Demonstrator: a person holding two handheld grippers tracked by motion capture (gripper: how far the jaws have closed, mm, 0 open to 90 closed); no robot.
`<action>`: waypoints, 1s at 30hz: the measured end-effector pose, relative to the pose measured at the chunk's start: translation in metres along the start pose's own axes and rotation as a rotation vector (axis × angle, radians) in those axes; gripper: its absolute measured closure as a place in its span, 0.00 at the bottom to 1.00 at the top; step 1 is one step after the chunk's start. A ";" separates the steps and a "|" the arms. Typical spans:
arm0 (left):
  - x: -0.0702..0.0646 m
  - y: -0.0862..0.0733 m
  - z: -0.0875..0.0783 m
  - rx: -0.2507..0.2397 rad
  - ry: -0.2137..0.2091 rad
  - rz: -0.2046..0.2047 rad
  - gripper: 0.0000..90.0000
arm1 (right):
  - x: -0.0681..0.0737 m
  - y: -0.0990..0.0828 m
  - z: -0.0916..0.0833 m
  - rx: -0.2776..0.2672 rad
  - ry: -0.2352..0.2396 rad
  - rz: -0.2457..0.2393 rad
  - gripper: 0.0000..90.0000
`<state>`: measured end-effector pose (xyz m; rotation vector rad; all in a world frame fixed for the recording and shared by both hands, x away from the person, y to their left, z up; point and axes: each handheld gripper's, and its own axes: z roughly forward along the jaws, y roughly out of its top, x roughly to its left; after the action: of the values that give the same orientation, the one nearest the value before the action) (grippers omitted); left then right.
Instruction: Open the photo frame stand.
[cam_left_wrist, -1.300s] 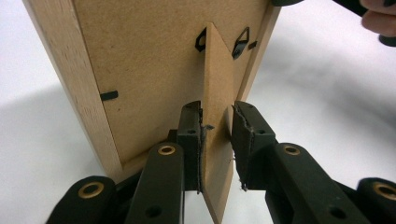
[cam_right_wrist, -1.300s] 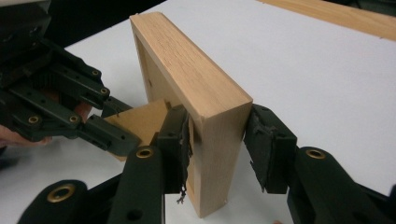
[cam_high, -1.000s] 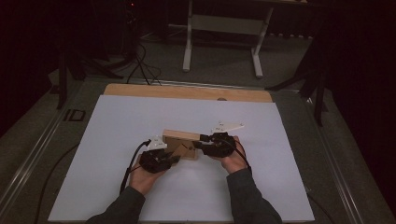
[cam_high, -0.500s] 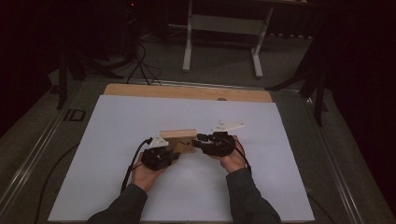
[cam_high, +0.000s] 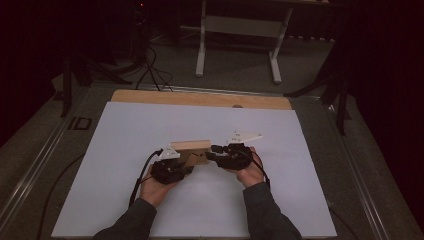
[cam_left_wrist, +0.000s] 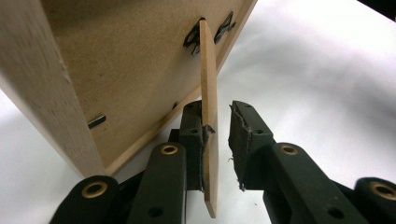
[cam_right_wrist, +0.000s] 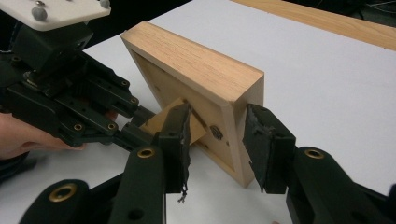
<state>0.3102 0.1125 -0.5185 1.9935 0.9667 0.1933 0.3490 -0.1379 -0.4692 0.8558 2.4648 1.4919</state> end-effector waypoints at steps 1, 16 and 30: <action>0.000 -0.001 0.000 0.001 -0.005 -0.001 0.82 | 0.001 -0.001 0.000 0.000 0.002 0.000 0.67; -0.004 -0.011 -0.005 0.007 -0.059 -0.015 0.70 | 0.011 -0.015 -0.005 -0.001 0.016 -0.009 0.66; -0.005 -0.017 -0.013 -0.005 -0.076 -0.025 0.67 | 0.017 -0.018 -0.008 -0.002 0.027 -0.024 0.64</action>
<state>0.2913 0.1228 -0.5233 1.9686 0.9407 0.1053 0.3245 -0.1416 -0.4773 0.8091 2.4832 1.5069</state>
